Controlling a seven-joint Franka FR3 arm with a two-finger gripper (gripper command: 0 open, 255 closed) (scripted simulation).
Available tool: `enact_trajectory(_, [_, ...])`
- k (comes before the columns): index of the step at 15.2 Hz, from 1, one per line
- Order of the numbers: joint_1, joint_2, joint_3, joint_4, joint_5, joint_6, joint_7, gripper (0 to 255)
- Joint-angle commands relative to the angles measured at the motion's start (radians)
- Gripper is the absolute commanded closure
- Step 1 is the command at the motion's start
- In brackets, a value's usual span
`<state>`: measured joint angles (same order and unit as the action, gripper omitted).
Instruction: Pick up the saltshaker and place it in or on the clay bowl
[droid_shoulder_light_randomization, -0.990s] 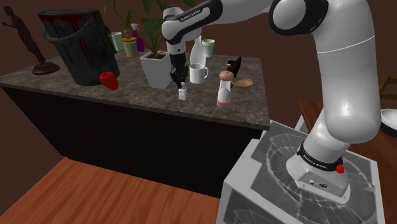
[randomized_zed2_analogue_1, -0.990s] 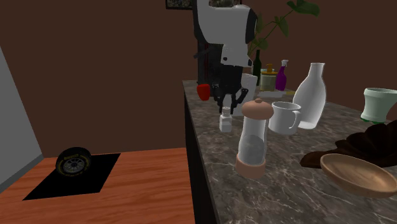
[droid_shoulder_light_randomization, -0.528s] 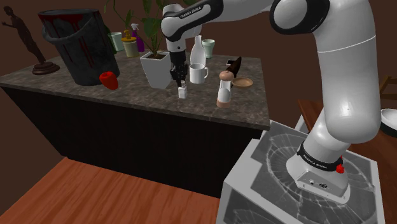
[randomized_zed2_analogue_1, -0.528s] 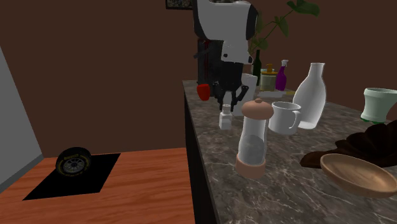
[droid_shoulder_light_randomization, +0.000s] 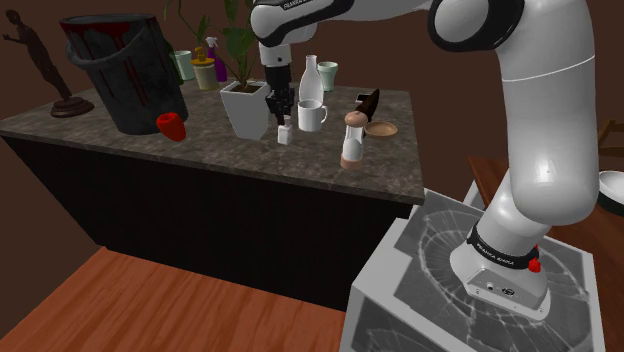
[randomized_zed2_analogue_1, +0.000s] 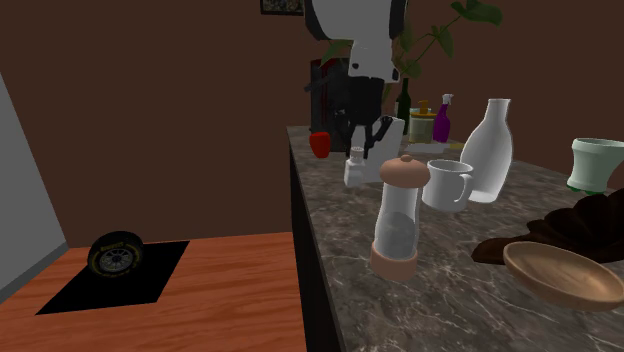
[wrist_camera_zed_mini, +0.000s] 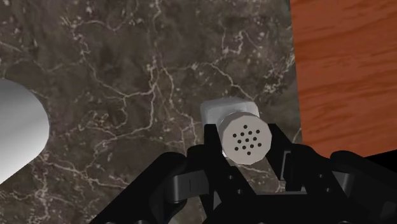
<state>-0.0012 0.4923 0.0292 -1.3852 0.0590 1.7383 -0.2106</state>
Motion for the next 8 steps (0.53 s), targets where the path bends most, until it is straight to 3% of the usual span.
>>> enact_trajectory(1, [0.000,-0.004,0.000,0.022,0.000,-0.026,0.002,255])
enact_trajectory(8, [0.000,-0.007,0.001,0.111,-0.001,-0.118,0.007,255])
